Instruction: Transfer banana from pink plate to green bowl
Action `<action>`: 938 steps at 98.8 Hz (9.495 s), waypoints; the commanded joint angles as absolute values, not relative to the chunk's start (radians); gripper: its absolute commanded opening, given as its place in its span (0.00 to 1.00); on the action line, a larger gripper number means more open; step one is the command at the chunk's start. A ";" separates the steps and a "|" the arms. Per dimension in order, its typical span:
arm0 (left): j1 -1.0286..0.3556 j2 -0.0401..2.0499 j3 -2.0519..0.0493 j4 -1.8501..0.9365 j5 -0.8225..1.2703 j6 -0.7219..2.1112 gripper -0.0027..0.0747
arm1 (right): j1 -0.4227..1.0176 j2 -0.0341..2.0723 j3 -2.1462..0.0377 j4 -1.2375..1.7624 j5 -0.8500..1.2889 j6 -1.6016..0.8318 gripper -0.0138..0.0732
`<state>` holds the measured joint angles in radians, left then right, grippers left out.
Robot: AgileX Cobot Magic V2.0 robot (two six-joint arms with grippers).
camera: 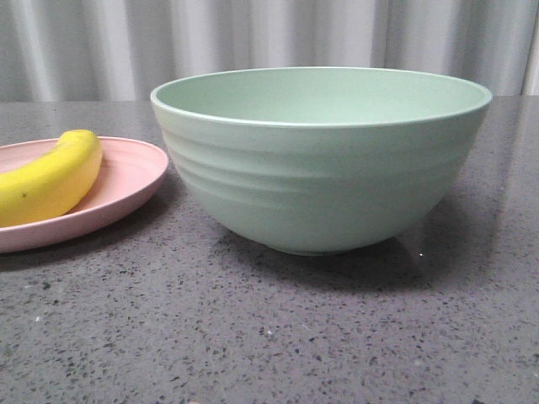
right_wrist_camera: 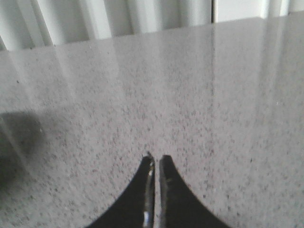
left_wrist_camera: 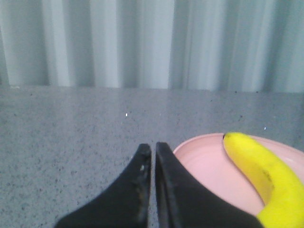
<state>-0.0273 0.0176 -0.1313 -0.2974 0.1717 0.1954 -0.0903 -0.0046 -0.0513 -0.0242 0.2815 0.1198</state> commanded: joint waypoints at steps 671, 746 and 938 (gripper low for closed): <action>-0.922 1.166 -1.056 -0.443 0.398 0.280 0.59 | 0.388 1.184 -0.903 0.687 0.149 -0.339 0.59; -0.922 1.081 -1.052 -0.435 0.326 0.280 0.01 | 0.386 0.935 -0.903 0.496 0.262 -0.339 0.14; -0.789 0.082 -0.074 -0.157 -0.224 0.265 0.01 | 0.386 0.213 -0.214 0.346 -0.025 -0.339 0.08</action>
<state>-0.8523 0.0735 -0.0836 -0.1843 -0.0523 0.2809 0.3872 0.2069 -0.1851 0.3581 0.0466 -0.3282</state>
